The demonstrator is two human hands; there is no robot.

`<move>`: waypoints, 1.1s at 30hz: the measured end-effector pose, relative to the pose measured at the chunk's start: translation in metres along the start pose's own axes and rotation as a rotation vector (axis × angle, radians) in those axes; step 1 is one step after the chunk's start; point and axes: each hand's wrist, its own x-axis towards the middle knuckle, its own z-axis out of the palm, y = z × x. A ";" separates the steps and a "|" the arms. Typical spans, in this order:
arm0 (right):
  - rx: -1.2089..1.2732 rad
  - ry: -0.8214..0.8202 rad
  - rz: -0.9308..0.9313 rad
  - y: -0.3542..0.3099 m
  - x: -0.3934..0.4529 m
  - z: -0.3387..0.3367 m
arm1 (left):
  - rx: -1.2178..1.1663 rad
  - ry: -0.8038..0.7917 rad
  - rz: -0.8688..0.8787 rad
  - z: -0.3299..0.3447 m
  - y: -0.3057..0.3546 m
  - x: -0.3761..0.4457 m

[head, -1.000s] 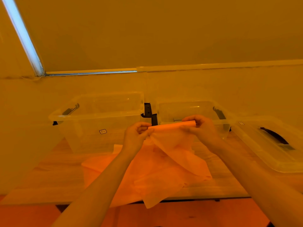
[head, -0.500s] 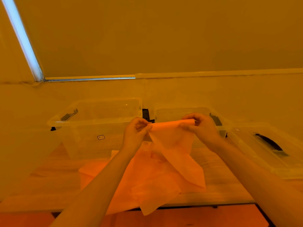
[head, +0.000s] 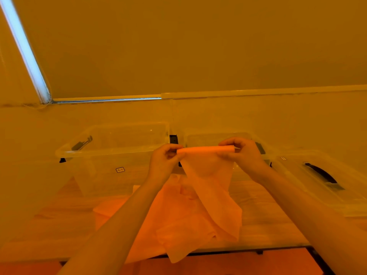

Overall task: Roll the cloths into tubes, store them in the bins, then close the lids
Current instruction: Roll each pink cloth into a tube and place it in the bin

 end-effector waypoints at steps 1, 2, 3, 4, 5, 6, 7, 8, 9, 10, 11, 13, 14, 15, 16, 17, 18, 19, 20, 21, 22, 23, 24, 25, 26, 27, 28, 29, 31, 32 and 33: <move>-0.003 0.010 0.000 0.000 -0.001 0.000 | -0.008 0.000 0.006 0.000 0.000 0.000; -0.006 0.017 0.002 0.000 -0.001 -0.001 | -0.004 -0.001 0.010 0.000 0.000 0.000; -0.007 0.019 0.005 0.000 -0.001 -0.001 | 0.005 -0.004 0.014 0.000 -0.001 -0.001; -0.003 0.018 0.009 -0.001 -0.001 -0.001 | 0.019 -0.009 0.013 0.000 -0.001 -0.002; 0.002 0.018 0.013 -0.001 -0.001 -0.001 | 0.028 -0.015 0.008 0.001 -0.001 -0.002; 0.009 0.018 0.018 -0.001 -0.001 -0.001 | 0.030 -0.018 0.000 0.001 -0.001 -0.003; 0.017 0.020 0.018 -0.001 0.000 0.000 | 0.021 -0.020 -0.008 0.002 0.000 -0.004; 0.026 0.025 0.014 -0.001 0.000 0.000 | 0.009 -0.021 -0.015 0.002 0.000 -0.004; 0.035 0.031 0.004 -0.001 0.001 0.000 | -0.005 -0.018 -0.021 0.003 0.001 -0.005; 0.040 0.037 -0.006 -0.002 0.001 0.001 | -0.016 -0.014 -0.029 0.003 0.002 -0.005; 0.035 0.041 -0.013 -0.002 0.002 0.001 | -0.028 -0.008 -0.038 0.004 0.002 -0.005; 0.027 0.030 -0.009 -0.004 0.002 0.000 | -0.038 0.014 -0.037 0.005 0.002 -0.004; 0.039 0.016 -0.003 -0.004 0.002 -0.001 | -0.040 0.025 -0.026 0.004 0.003 -0.004; 0.047 0.002 0.002 -0.004 0.002 -0.001 | -0.049 0.033 -0.022 0.004 0.003 -0.003; 0.045 -0.012 0.004 -0.004 0.002 -0.001 | -0.059 0.037 -0.023 0.004 0.004 -0.003; 0.038 -0.024 0.004 -0.003 0.002 -0.001 | -0.064 0.039 -0.026 0.003 0.004 -0.002; 0.034 -0.032 0.005 -0.003 0.002 -0.001 | -0.059 0.038 -0.032 0.002 0.005 -0.003; 0.033 -0.035 0.008 -0.002 0.002 -0.001 | -0.053 0.032 -0.039 0.002 0.006 -0.003; 0.035 -0.034 0.009 -0.001 0.001 -0.001 | -0.051 0.022 -0.047 0.002 0.005 -0.004; 0.041 -0.030 0.008 0.000 0.001 -0.001 | -0.051 0.012 -0.055 0.002 0.005 -0.004; 0.050 -0.025 0.005 0.000 0.001 -0.001 | -0.047 0.005 -0.061 0.001 0.004 -0.005; 0.057 -0.021 -0.001 0.001 0.000 -0.001 | -0.044 0.003 -0.064 0.001 0.003 -0.005; 0.060 -0.019 -0.005 0.001 0.000 0.000 | -0.046 0.005 -0.066 0.001 0.003 -0.005; 0.059 -0.017 -0.007 0.001 0.001 0.000 | -0.050 0.010 -0.071 0.001 0.002 -0.005; 0.052 -0.017 -0.009 0.001 0.001 0.000 | -0.052 0.013 -0.074 0.001 0.002 -0.005; 0.042 -0.019 -0.013 0.001 0.001 0.001 | -0.049 0.015 -0.075 0.001 0.001 -0.005; 0.035 -0.020 -0.018 0.000 0.002 0.001 | -0.043 0.013 -0.074 0.000 0.001 -0.005; 0.036 -0.016 -0.019 -0.001 0.002 0.002 | -0.040 0.010 -0.072 0.000 0.000 -0.005; 0.061 0.004 -0.014 -0.003 0.001 0.003 | -0.050 0.008 -0.070 0.000 -0.001 -0.006; 0.073 0.014 -0.009 -0.004 0.001 0.003 | -0.055 0.011 -0.067 0.000 -0.002 -0.006; 0.079 0.017 -0.003 -0.005 0.001 0.003 | -0.058 0.015 -0.065 0.000 -0.003 -0.005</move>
